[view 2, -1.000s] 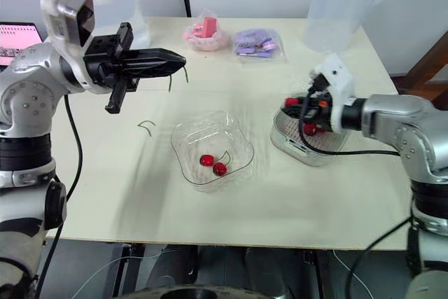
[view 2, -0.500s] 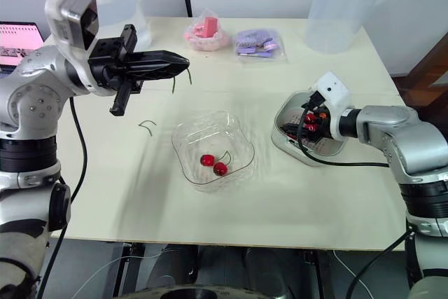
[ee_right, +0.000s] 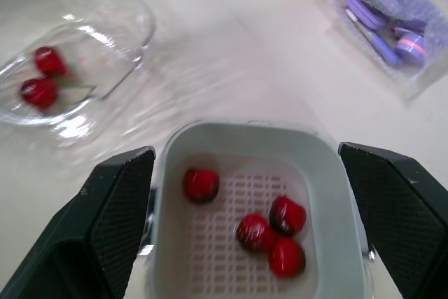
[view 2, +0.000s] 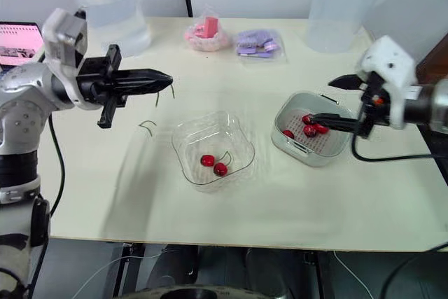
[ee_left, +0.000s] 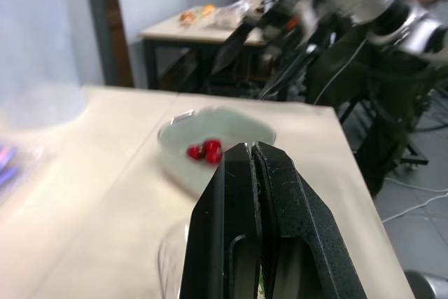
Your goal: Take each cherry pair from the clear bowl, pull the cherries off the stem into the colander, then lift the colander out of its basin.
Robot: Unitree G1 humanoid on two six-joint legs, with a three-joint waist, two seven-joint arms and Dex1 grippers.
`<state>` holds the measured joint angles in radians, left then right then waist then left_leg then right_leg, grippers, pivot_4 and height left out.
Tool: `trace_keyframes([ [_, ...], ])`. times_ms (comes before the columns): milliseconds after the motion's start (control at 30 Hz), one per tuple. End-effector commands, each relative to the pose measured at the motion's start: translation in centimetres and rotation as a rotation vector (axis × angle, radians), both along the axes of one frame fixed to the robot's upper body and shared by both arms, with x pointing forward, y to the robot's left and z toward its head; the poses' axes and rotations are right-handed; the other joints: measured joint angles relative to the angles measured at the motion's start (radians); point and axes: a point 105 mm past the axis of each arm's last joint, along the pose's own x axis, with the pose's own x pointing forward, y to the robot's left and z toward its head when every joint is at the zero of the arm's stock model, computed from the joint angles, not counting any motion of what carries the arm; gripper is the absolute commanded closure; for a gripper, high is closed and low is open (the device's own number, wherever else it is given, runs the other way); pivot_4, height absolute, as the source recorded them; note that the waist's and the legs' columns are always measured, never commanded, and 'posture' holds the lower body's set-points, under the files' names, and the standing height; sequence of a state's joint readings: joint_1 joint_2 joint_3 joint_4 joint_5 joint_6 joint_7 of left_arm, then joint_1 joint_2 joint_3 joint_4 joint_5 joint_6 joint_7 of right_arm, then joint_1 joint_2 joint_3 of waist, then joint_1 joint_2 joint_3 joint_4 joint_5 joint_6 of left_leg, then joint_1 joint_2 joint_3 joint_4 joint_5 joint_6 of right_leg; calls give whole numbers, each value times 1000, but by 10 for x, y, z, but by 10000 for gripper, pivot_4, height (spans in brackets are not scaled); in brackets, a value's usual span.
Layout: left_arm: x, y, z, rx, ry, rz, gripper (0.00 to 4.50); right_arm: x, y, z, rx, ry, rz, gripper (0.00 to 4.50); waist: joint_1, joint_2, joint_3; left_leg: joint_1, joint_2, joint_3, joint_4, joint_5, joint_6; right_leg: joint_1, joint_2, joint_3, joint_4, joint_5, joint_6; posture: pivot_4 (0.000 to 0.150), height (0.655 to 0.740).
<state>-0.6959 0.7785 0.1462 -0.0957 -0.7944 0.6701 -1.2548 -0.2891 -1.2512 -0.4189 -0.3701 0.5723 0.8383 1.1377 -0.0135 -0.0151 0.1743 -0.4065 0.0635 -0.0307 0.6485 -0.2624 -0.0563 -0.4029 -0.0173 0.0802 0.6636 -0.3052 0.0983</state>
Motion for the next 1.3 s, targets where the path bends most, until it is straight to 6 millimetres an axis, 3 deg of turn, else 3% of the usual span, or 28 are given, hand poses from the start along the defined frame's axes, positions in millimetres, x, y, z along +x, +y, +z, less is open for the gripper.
trace_keyframes([
  [33, -6, 10, 10, -12, -49, 53, 45000, -18, -1, 14, -47, -43, 36, 393, 0, 0, 0, 0, 0, 0, 0, 0, 0, 0, 0, 0, 0, 0, 0, 1500, 7367],
  [133, -4, 19, 7, -23, -31, 113, 45000, -16, 6, 13, -54, -53, 64, 393, -5, 0, 0, 3, 0, 1, 0, 0, 0, 3, 0, 0, 0, 0, 0, 1500, 7367],
  [267, 5, 44, -13, -30, 59, 257, 45000, -11, 40, 18, -23, -90, 189, 393, -21, 1, 0, 10, 1, 2, -2, 0, 0, 7, 1, 2, 0, 0, -1, 1500, 7367],
  [433, 11, 85, -55, -88, 283, 448, 45000, -4, 88, 23, 3, -131, 371, 393, -33, 1, 1, 12, 2, 2, -4, 0, 0, 7, 1, 3, 1, -1, -1, 1500, 7367],
  [600, 21, 103, -94, -213, 513, 567, 45000, -3, 118, 22, -12, -145, 502, 393, -19, 1, 1, 10, 2, 2, -3, 0, 0, 7, 0, 2, 0, -1, -2, 1500, 7367],
  [900, 28, 109, -162, -227, 748, 665, 45000, 3, 128, 19, -27, -147, 532, 393, -2, 0, 1, 7, 1, 2, -2, 0, 0, 4, 0, 1, 1, -1, -2, 1500, 7367],
  [1067, 33, 117, -176, -203, 759, 718, 45000, 1, 129, 15, -23, -140, 522, 393, -2, 0, 1, 7, 1, 2, -2, 0, 0, 4, 0, 1, 1, -1, -2, 1500, 7367],
  [1233, 34, 131, -176, -208, 744, 757, 45000, 0, 129, 13, -15, -135, 512, 393, -4, 0, 1, 7, 1, 2, -2, 0, 0, 4, 0, 1, 1, -1, -2, 1500, 7367],
  [1300, 32, 136, -173, -198, 731, 766, 38811, 1, 129, 11, -14, -132, 508, 0, -3, 0, 1, 7, 1, 2, -2, 0, 0, 4, 0, 1, 1, -1, -2, 1500, 7367],
])
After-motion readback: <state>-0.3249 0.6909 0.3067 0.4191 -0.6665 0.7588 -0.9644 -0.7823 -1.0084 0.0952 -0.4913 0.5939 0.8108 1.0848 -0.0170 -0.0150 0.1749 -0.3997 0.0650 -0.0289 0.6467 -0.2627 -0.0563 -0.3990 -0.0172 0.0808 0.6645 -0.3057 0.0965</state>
